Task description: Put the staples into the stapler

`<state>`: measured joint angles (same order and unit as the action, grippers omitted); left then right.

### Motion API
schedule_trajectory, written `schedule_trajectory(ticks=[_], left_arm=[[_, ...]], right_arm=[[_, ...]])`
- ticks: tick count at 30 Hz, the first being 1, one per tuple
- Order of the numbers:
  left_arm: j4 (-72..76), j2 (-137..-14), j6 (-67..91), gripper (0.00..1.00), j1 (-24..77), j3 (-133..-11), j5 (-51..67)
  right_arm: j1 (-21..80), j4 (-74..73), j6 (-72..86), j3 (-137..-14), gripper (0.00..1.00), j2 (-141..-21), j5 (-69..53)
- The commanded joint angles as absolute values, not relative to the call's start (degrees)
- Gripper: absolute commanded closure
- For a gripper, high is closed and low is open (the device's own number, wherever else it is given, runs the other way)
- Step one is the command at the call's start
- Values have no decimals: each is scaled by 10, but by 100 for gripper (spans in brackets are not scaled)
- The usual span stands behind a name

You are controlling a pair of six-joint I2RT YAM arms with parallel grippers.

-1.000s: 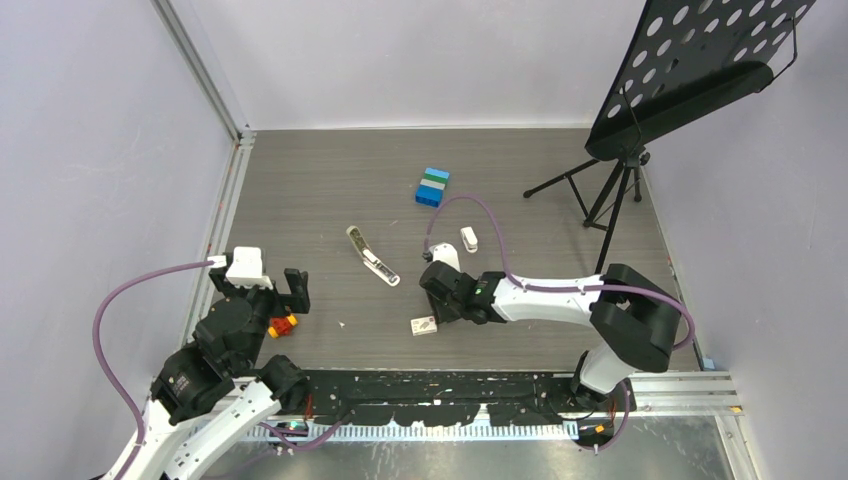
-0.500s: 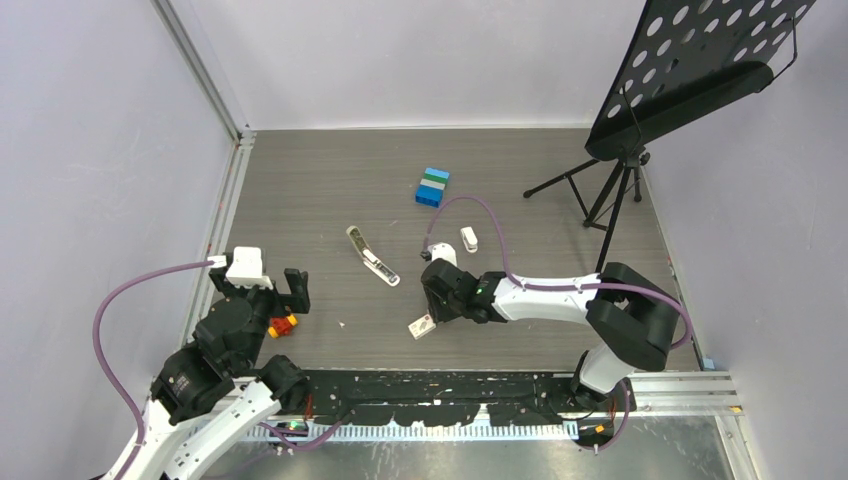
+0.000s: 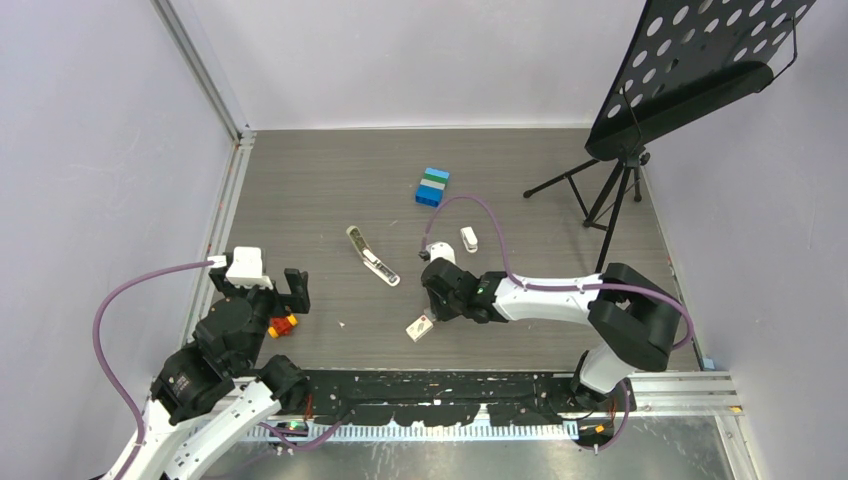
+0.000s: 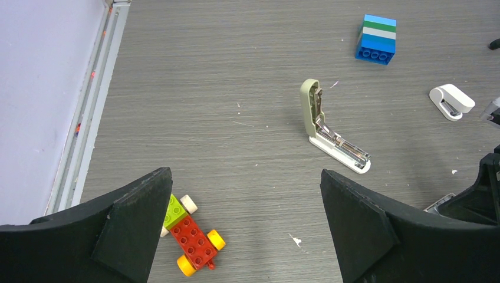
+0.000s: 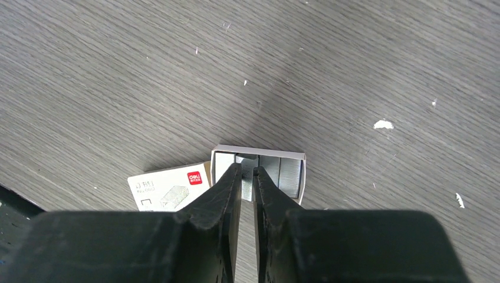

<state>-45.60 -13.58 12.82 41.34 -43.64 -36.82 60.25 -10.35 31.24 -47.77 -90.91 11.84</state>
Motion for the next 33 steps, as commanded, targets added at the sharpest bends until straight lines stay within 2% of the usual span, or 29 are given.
schedule_trajectory(ticks=[1,11,22,33], left_arm=[[-425,-141,122,0,412,-434,-367],[-424,-141,122,0,412,-433,-365],[-424,-141,122,0,412,-433,-364],[-422,-142,121,0,412,-432,-363]], right_arm=[[602,-91,287,-492,82,-873,112],[602,-78,274,-491,85,-852,109],[602,-121,270,-503,75,-892,110],[603,-133,262,-506,73,-911,92]])
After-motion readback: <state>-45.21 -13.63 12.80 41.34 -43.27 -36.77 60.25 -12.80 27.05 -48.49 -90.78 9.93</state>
